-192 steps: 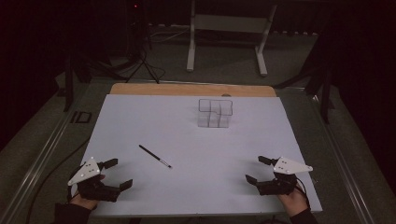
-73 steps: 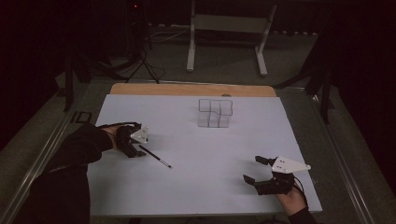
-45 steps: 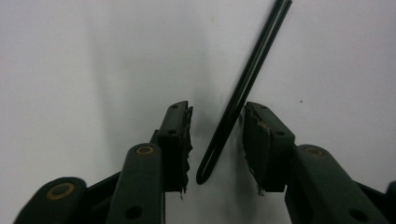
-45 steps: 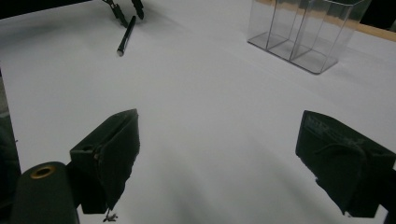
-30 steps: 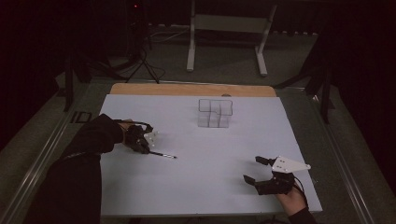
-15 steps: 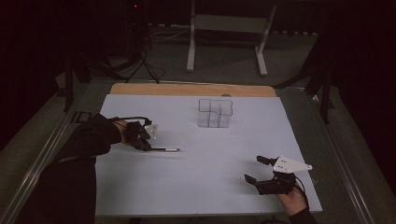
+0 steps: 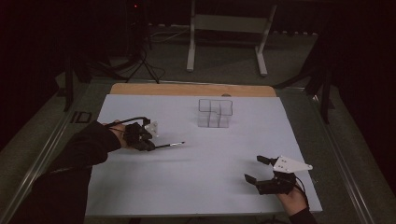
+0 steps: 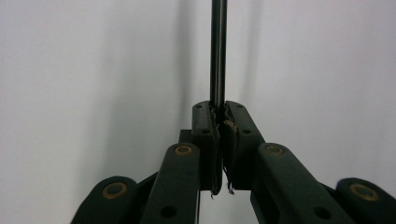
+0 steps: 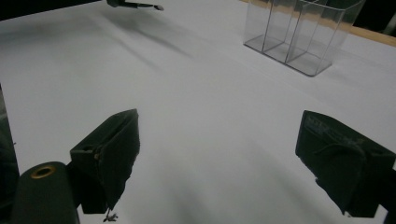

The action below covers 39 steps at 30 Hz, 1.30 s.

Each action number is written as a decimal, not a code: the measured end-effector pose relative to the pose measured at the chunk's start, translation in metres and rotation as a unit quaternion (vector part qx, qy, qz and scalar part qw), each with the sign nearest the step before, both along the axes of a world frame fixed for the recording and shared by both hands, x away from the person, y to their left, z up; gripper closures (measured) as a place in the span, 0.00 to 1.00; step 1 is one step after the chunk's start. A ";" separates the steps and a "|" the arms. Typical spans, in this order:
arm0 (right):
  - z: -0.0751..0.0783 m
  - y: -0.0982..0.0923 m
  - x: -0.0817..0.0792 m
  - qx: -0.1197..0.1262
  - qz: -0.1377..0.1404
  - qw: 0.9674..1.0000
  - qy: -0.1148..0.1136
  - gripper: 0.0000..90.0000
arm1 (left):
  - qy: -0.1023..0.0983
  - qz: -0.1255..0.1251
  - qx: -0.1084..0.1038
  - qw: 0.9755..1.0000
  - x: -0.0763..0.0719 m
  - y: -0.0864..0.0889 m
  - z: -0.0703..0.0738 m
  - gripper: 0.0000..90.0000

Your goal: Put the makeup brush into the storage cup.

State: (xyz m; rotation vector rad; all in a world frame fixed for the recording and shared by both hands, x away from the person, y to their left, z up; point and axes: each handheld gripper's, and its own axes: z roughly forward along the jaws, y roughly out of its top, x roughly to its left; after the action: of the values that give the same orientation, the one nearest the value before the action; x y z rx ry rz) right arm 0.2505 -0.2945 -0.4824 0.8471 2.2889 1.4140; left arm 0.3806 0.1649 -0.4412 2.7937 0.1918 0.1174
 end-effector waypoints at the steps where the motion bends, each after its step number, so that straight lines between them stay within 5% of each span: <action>1: 0.000 0.000 0.000 0.000 0.000 1.000 -0.001 0.16 | 0.008 0.009 -0.006 1.000 -0.001 0.000 0.001 0.94; 7: 0.000 0.000 0.000 0.004 0.001 1.000 -0.004 0.16 | -0.001 0.039 -0.042 0.998 -0.008 0.001 0.004 0.94; 16: 0.002 -0.003 0.000 0.007 -0.005 1.000 -0.012 0.15 | 0.004 0.070 -0.113 0.991 -0.021 0.003 0.009 0.94; 25: 0.005 -0.003 -0.001 0.007 -0.011 1.000 -0.015 0.13 | -0.004 0.107 -0.129 0.986 -0.042 -0.006 0.008 0.94; 30: 0.004 0.000 -0.001 0.006 -0.001 1.000 -0.016 0.14 | -0.017 0.128 -0.153 0.980 -0.054 -0.014 0.013 0.94; 39: 0.005 0.000 -0.002 0.006 -0.004 1.000 -0.020 0.14 | -0.038 0.189 -0.208 0.959 -0.069 -0.024 0.010 0.94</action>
State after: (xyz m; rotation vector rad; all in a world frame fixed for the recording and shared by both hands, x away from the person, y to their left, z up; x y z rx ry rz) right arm 0.2483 -0.2943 -0.4770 0.8232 2.2468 1.4309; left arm 0.3120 0.1413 -0.4311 2.2999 0.6521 0.2434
